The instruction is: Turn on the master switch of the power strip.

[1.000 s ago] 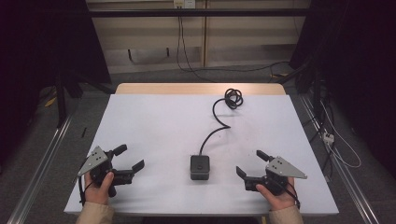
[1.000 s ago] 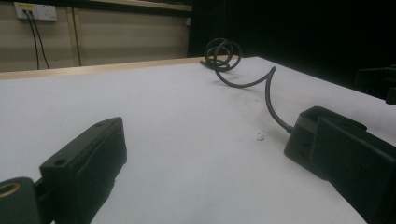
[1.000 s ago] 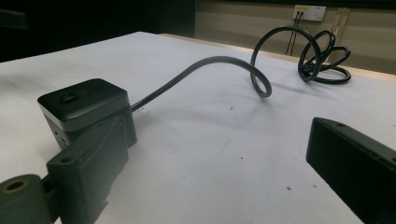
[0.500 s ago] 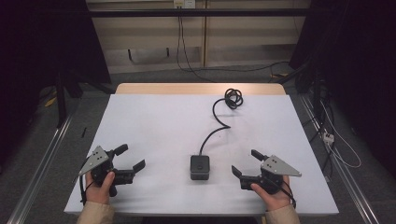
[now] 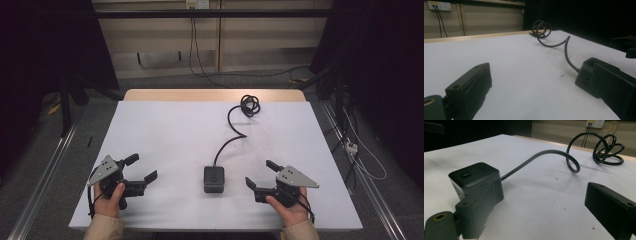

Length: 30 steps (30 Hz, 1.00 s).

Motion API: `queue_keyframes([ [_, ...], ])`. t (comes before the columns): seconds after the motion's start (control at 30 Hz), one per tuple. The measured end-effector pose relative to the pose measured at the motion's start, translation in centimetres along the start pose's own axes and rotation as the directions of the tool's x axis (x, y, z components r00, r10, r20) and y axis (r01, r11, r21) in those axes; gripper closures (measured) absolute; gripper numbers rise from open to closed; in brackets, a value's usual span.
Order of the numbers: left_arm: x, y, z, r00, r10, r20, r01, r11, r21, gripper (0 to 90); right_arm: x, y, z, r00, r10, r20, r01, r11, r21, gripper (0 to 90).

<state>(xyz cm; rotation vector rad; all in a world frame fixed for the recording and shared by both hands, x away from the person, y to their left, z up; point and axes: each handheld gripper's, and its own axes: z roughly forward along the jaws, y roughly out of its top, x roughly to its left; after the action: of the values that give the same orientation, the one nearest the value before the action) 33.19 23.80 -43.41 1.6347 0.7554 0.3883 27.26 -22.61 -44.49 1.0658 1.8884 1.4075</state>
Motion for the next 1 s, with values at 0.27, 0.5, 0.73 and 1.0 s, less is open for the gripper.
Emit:
queue_keyframes([
  [0.27, 0.1, 0.0, 0.1, 1.0000, -0.002, 0.002, 0.002, 1.0000, 0.001, 3.4, 0.2, 0.1, 0.3, 1.0000, 0.000, -0.005, 0.000, 1.000, 0.000, 9.8],
  [0.5, 0.1, 0.0, 0.1, 1.0000, -0.002, -0.001, 0.002, 1.0000, 0.004, 3.4, 0.3, 0.3, 0.7, 0.9998, 0.019, -0.007, -0.019, 1.000, -0.004, 11.3],
  [0.73, 0.1, -0.2, 0.0, 1.0000, -0.001, 0.004, 0.001, 0.9999, 0.010, 3.4, 0.5, 0.7, 1.0, 0.9998, 0.017, -0.014, -0.017, 1.000, -0.008, 13.6],
  [1.0, 0.0, -0.2, 0.0, 1.0000, -0.002, 0.003, 0.002, 0.9999, 0.011, 3.4, 0.6, 0.9, 1.3, 0.9996, 0.021, -0.016, -0.021, 1.000, -0.005, 14.4],
])
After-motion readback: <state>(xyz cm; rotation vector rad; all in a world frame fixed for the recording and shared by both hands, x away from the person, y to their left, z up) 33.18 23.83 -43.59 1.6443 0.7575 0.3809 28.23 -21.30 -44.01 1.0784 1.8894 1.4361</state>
